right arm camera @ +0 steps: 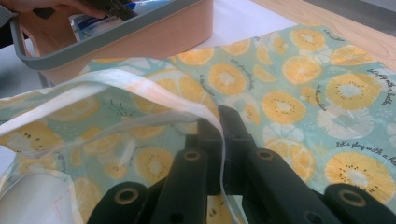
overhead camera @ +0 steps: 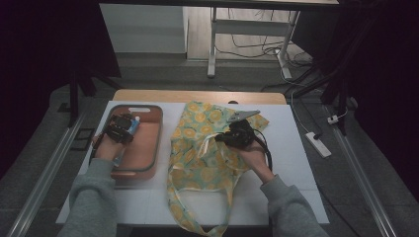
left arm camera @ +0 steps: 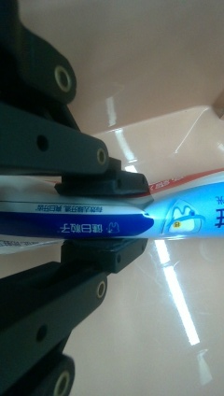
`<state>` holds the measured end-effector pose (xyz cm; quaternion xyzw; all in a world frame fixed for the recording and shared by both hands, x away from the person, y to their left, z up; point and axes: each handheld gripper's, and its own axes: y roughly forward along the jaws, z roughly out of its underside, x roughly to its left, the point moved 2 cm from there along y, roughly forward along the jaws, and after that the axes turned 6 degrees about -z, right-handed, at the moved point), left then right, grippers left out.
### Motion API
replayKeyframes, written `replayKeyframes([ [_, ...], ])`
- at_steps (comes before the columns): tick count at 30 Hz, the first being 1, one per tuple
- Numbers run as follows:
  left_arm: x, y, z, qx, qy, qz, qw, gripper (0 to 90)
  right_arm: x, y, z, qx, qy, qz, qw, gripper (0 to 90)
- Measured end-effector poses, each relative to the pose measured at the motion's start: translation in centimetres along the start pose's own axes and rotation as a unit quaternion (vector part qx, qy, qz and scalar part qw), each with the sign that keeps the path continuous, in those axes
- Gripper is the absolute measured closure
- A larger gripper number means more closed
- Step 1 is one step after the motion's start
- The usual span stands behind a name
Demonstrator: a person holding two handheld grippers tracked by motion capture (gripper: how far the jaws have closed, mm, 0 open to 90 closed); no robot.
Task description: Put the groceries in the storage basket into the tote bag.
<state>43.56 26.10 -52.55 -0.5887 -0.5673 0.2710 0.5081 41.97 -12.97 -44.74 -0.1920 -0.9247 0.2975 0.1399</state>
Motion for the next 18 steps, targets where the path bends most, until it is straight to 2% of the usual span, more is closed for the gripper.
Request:
replayKeyframes([
  [6, 0.3, -0.2, 0.1, -0.008, 0.001, 0.007, 0.9999, 74.8, -0.1, 0.0, 0.1, 0.001, 0.002, 0.001, 1.0, 88.3],
  [9, 0.4, -0.2, 0.1, -0.014, -0.003, 0.021, 0.9997, 75.3, -0.1, 0.0, 0.1, 0.0, 0.001, 0.002, 1.0, 88.3],
  [14, 0.6, -0.4, 0.2, -0.022, -0.005, 0.032, 0.9992, 75.7, -0.2, -0.2, 0.1, -0.001, 0.002, 0.004, 1.0, 88.3],
  [15, 0.9, -0.7, 0.2, -0.034, -0.01, 0.035, 0.9987, 75.8, -0.2, -0.2, 0.1, -0.003, 0.003, 0.005, 1.0, 88.3],
  [16, 0.9, -0.7, 0.2, -0.034, -0.01, 0.035, 0.9987, 75.8, -0.2, -0.2, 0.1, -0.003, 0.003, 0.005, 1.0, 88.3],
  [18, 1.4, -1.4, 0.3, -0.055, -0.021, 0.054, 0.9968, 75.8, -0.3, -0.3, 0.1, -0.003, 0.005, 0.006, 1.0, 88.3],
])
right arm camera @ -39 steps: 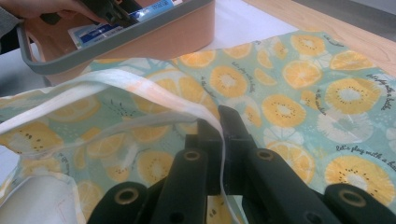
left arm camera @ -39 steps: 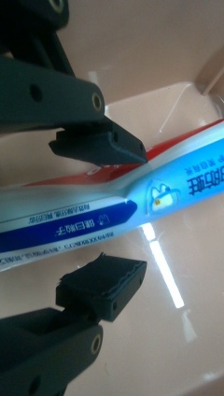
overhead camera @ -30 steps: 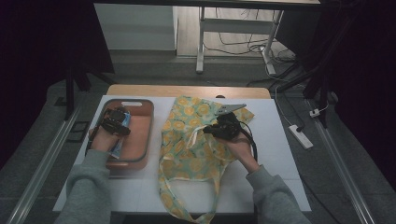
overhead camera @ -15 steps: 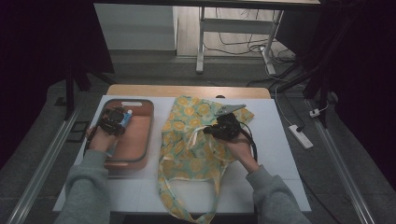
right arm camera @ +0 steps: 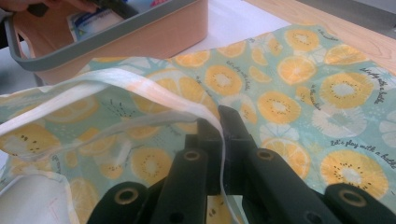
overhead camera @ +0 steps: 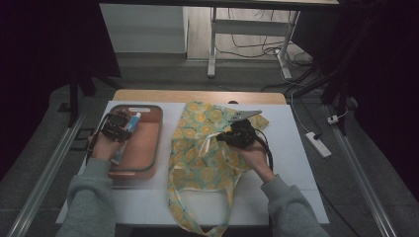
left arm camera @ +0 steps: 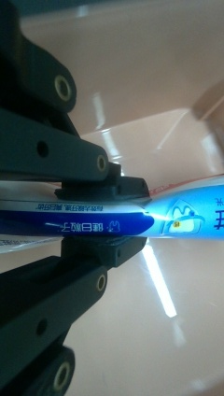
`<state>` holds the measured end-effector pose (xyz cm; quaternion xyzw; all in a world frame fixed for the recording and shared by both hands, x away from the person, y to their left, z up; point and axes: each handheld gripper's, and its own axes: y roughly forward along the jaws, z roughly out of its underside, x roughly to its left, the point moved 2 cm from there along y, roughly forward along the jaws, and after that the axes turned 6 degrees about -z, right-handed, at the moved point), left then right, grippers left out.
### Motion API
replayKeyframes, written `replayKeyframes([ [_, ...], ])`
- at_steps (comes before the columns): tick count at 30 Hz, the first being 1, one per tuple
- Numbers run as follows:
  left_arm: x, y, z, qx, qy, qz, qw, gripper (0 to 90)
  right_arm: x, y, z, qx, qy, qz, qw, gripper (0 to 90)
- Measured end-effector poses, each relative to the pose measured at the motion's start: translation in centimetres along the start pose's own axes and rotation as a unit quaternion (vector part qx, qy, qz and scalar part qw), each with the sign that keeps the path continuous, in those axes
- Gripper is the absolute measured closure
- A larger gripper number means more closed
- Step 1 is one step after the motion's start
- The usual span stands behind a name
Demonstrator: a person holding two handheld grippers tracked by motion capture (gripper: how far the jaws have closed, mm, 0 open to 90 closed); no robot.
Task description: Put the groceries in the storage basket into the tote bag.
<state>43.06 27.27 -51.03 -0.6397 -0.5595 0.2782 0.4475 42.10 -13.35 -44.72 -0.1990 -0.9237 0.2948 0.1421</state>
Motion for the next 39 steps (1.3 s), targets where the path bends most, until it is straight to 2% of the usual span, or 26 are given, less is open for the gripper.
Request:
replayKeyframes([
  [1, 0.4, -0.8, 0.0, -0.025, -0.015, 0.025, 0.9992, 75.8, 0.0, 0.0, 0.0, 0.0, 0.0, 0.0, 1.0, 88.3],
  [6, 0.8, -2.6, -0.2, -0.068, -0.028, 0.058, 0.9956, 75.8, -0.1, 0.1, 0.0, 0.001, -0.001, 0.001, 1.0, 88.2],
  [9, 1.0, -4.1, -0.2, -0.106, -0.035, 0.092, 0.9895, 75.8, 0.0, 0.1, 0.0, 0.001, 0.0, 0.002, 1.0, 88.3],
  [10, 1.0, -4.1, -0.2, -0.106, -0.035, 0.092, 0.9895, 75.8, 0.0, 0.1, 0.0, 0.001, 0.0, 0.002, 1.0, 88.3],
  [14, 0.9, -5.4, -0.3, -0.134, -0.034, 0.114, 0.9839, 75.8, -0.1, 0.1, 0.1, -0.001, 0.002, 0.003, 1.0, 88.3],
  [15, 0.9, -6.1, -0.4, -0.147, -0.037, 0.13, 0.9797, 75.8, -0.1, 0.1, 0.1, 0.0, 0.002, 0.003, 1.0, 88.3],
  [16, 0.9, -6.1, -0.4, -0.147, -0.037, 0.13, 0.9797, 75.8, -0.1, 0.1, 0.1, 0.0, 0.002, 0.003, 1.0, 88.3],
  [17, 0.8, -6.6, -0.4, -0.157, -0.034, 0.144, 0.9764, 75.8, -0.1, 0.1, 0.1, 0.0, 0.002, 0.003, 1.0, 88.3],
  [18, 0.8, -6.6, -0.4, -0.157, -0.034, 0.144, 0.9764, 75.8, -0.1, 0.1, 0.1, 0.0, 0.002, 0.003, 1.0, 88.3],
  [19, 0.8, -7.0, -0.4, -0.164, -0.034, 0.156, 0.9734, 75.8, -0.1, 0.1, 0.1, -0.001, 0.001, 0.003, 1.0, 88.3],
  [20, 0.8, -7.0, -0.4, -0.164, -0.034, 0.156, 0.9734, 75.8, -0.1, 0.0, 0.1, -0.001, 0.001, 0.003, 1.0, 88.2],
  [21, 0.7, -7.3, -0.4, -0.171, -0.034, 0.168, 0.9701, 75.8, -0.1, 0.0, 0.1, -0.001, 0.001, 0.004, 1.0, 88.3],
  [23, 0.6, -7.5, -0.4, -0.175, -0.036, 0.177, 0.9679, 75.8, -0.1, 0.0, 0.1, -0.001, 0.001, 0.003, 1.0, 88.3],
  [25, 0.2, -8.2, -0.5, -0.185, -0.029, 0.188, 0.9642, 75.8, -0.2, 0.0, 0.1, -0.002, 0.002, 0.005, 1.0, 88.3],
  [26, 0.2, -8.2, -0.5, -0.185, -0.029, 0.188, 0.9642, 75.8, -0.2, 0.0, 0.1, -0.002, 0.002, 0.005, 1.0, 88.2],
  [27, -0.2, -8.7, -0.5, -0.193, -0.022, 0.197, 0.9609, 75.8, -0.2, 0.0, 0.1, -0.001, 0.004, 0.005, 1.0, 88.3],
  [30, -0.8, -9.5, -0.6, -0.203, -0.015, 0.201, 0.9582, 75.8, -0.3, 0.0, 0.1, -0.002, 0.002, 0.005, 1.0, 88.3],
  [31, -1.3, -10.3, -0.7, -0.213, -0.006, 0.205, 0.9553, 75.8, -0.3, -0.1, 0.1, -0.005, 0.005, 0.007, 1.0, 88.3],
  [32, -1.3, -10.3, -0.7, -0.213, -0.006, 0.205, 0.9553, 75.8, -0.3, -0.1, 0.1, -0.005, 0.005, 0.007, 1.0, 88.3],
  [33, -1.9, -10.9, -0.7, -0.221, 0.004, 0.218, 0.9506, 75.8, -0.4, -0.3, 0.0, -0.008, 0.005, 0.009, 0.9999, 88.3],
  [34, -1.9, -10.9, -0.7, -0.221, 0.004, 0.218, 0.9506, 75.8, -0.4, -0.3, 0.0, -0.008, 0.006, 0.009, 0.9999, 88.3],
  [35, -2.5, -11.5, -0.8, -0.225, 0.014, 0.231, 0.9464, 75.8, -0.5, -0.4, 0.0, -0.01, 0.005, 0.009, 0.9999, 88.3],
  [36, -2.5, -11.5, -0.8, -0.225, 0.014, 0.231, 0.9464, 75.8, -0.5, -0.4, 0.0, -0.01, 0.005, 0.009, 0.9999, 88.3],
  [37, -3.2, -11.9, -0.8, -0.228, 0.023, 0.242, 0.9428, 75.8, -0.5, -0.4, 0.0, -0.012, 0.006, 0.009, 0.9999, 88.3],
  [38, -3.2, -11.9, -0.8, -0.228, 0.023, 0.242, 0.9428, 75.8, -0.5, -0.4, 0.0, -0.012, 0.007, 0.01, 0.9999, 88.3],
  [39, -3.8, -12.2, -0.8, -0.232, 0.03, 0.248, 0.94, 75.8, -0.5, -0.4, 0.0, -0.013, 0.007, 0.009, 0.9998, 88.3],
])
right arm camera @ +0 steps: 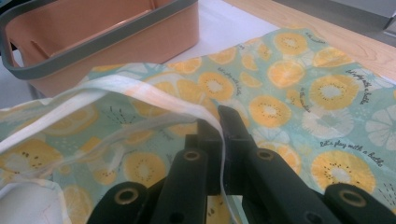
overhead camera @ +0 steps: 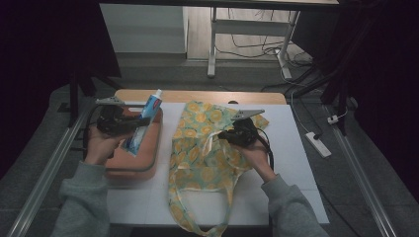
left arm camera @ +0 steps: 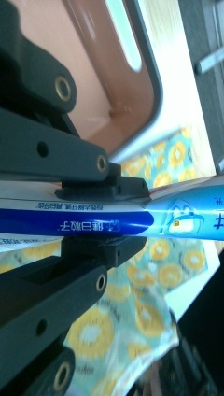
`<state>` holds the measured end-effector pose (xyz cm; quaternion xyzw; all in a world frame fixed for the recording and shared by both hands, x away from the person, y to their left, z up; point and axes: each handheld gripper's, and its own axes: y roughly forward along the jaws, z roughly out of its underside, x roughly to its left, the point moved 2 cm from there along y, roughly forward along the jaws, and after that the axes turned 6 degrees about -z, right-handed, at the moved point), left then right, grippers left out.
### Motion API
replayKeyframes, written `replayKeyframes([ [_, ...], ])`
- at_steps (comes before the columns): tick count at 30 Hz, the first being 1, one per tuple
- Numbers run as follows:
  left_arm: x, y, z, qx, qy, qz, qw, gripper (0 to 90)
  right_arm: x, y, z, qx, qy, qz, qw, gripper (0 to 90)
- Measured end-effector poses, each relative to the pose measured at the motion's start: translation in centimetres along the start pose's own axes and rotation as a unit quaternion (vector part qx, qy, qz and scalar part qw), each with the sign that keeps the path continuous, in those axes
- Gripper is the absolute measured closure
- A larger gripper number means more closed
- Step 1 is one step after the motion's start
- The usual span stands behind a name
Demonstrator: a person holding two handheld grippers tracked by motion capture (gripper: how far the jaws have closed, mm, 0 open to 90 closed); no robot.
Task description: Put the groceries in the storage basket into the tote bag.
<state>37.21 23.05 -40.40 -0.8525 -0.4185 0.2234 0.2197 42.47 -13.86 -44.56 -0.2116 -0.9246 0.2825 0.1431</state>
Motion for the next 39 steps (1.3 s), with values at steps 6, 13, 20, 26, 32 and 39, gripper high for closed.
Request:
replayKeyframes([
  [6, -1.8, -0.2, -0.3, -0.003, 0.021, 0.023, 0.9995, 75.8, -0.1, 0.2, -0.1, -0.003, 0.005, -0.001, 1.0, 88.3],
  [13, -3.1, 0.1, -0.1, 0.006, 0.039, 0.042, 0.9984, 75.8, -0.4, 0.2, -0.3, -0.009, 0.01, 0.0, 0.9999, 88.3],
  [20, -5.1, 0.1, 0.3, 0.015, 0.057, 0.087, 0.9945, 75.8, -0.9, 0.8, -0.8, -0.013, 0.014, -0.003, 0.9998, 88.3],
  [26, -6.8, 0.1, 0.9, 0.023, 0.072, 0.114, 0.9907, 75.8, -1.1, 1.2, -1.2, -0.015, 0.013, -0.005, 0.9998, 88.3],
  [32, -8.1, 0.3, 1.5, 0.035, 0.082, 0.123, 0.9884, 75.8, -1.3, 1.1, -1.2, -0.016, 0.013, -0.005, 0.9998, 88.3],
  [39, -9.4, 0.7, 2.5, 0.051, 0.091, 0.14, 0.9847, 75.8, -1.4, 0.9, -1.2, -0.019, 0.018, -0.006, 0.9996, 88.3],
])
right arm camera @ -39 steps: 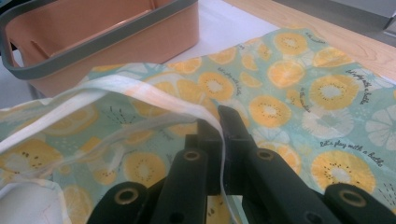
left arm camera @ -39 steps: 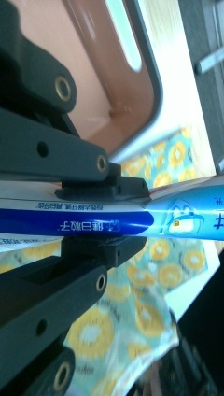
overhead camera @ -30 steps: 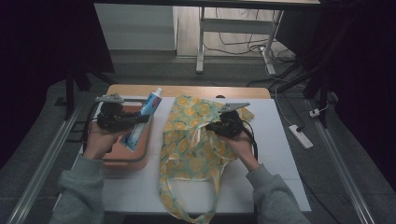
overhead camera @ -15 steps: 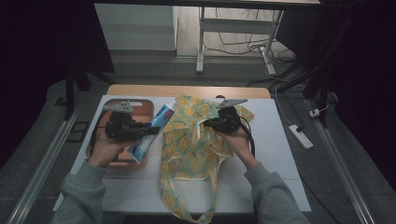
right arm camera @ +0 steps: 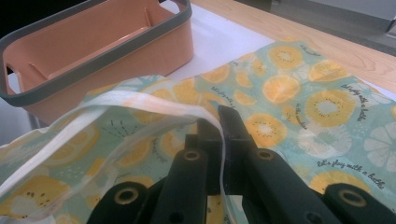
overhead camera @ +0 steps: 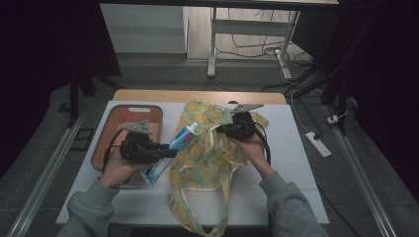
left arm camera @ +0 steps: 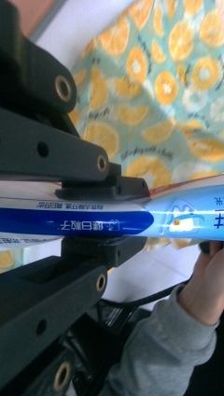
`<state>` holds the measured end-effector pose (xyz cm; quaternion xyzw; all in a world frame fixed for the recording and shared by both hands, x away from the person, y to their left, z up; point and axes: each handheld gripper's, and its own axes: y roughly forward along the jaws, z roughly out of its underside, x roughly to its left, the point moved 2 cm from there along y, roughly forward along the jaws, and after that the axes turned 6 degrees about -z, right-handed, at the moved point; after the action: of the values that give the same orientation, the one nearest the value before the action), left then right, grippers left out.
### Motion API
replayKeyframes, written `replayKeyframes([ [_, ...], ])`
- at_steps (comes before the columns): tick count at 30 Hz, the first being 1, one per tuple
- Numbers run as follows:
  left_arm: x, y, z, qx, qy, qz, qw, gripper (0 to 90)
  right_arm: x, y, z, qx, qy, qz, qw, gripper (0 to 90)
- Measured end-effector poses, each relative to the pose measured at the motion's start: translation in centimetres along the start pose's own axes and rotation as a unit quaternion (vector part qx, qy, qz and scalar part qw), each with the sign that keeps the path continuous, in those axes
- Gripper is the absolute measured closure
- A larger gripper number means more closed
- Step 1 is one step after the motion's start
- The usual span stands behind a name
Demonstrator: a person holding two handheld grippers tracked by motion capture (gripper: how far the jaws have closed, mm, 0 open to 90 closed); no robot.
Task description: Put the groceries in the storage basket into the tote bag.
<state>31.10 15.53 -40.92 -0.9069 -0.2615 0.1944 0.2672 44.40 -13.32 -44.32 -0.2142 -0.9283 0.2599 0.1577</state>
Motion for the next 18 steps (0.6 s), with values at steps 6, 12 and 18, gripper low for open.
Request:
replayKeyframes([
  [6, -1.3, 1.1, 0.3, 0.02, 0.016, 0.005, 0.9997, 75.8, 0.0, -0.3, 0.0, -0.006, 0.001, 0.001, 1.0, 88.3],
  [12, -2.6, 2.5, 0.7, 0.043, 0.027, 0.017, 0.9986, 75.8, 0.3, -0.9, -0.3, -0.016, -0.004, 0.002, 0.9999, 88.3],
  [18, -3.4, 4.7, 1.4, 0.077, 0.032, 0.019, 0.9963, 75.7, 0.8, -1.4, -0.5, -0.025, -0.008, 0.001, 0.9996, 88.2],
])
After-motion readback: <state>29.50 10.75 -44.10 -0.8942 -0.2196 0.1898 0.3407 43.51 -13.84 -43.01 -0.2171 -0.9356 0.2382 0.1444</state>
